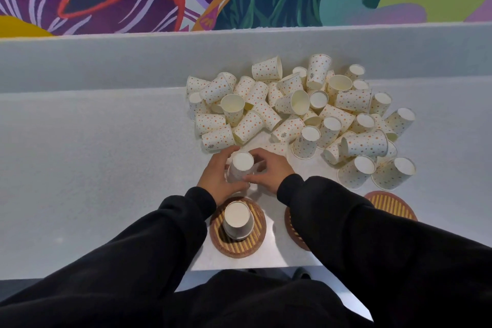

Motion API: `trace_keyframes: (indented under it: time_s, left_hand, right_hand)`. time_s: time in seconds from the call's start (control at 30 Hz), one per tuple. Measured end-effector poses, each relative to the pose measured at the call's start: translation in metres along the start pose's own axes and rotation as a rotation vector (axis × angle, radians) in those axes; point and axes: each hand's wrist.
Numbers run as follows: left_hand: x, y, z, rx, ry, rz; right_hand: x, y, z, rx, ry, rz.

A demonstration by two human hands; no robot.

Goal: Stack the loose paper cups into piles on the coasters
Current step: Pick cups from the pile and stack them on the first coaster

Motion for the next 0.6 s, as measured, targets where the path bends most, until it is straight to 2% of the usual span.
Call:
trace_keyframes:
  time_s: [0.1, 0.2, 0.27, 0.33, 0.47, 0.53, 0.6]
  left_hand:
    - [0.001, 0.005, -0.002, 0.066, 0.0, -0.006]
    - [0.005, 0.008, 0.0, 0.081, 0.015, 0.04]
    - [0.007, 0.006, 0.0, 0.083, 0.058, 0.066]
    - [0.009, 0.005, 0.0, 0.114, 0.1, 0.081]
    - [0.012, 0.007, 0.004, 0.119, 0.127, 0.111]
    - [0.015, 0.008, 0.01, -0.008, 0.042, 0.156]
    - [0.018, 0.005, 0.018, -0.221, -0.123, 0.2]
  right_hand:
    - [0.003, -0.004, 0.007, -0.237, -0.05, 0.084]
    - [0.007, -0.01, 0.02, -0.444, -0.306, 0.214]
    - [0.011, -0.013, 0.027, -0.649, -0.42, 0.19]
    - [0.014, -0.015, 0.03, -0.763, -0.376, 0.101]
    - [0.015, -0.026, 0.032, -0.677, -0.281, 0.044]
    - [0.013, -0.027, 0.033, -0.548, -0.233, 0.039]
    - [0.01, -0.025, 0.037, -0.411, -0.198, 0.001]
Point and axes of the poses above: each hand's wrist, its own x-axis towards the middle knuckle, its own z-axis out of the back of the hand, y = z × x, and after that the axes turned 15 degrees about -z, right-handed
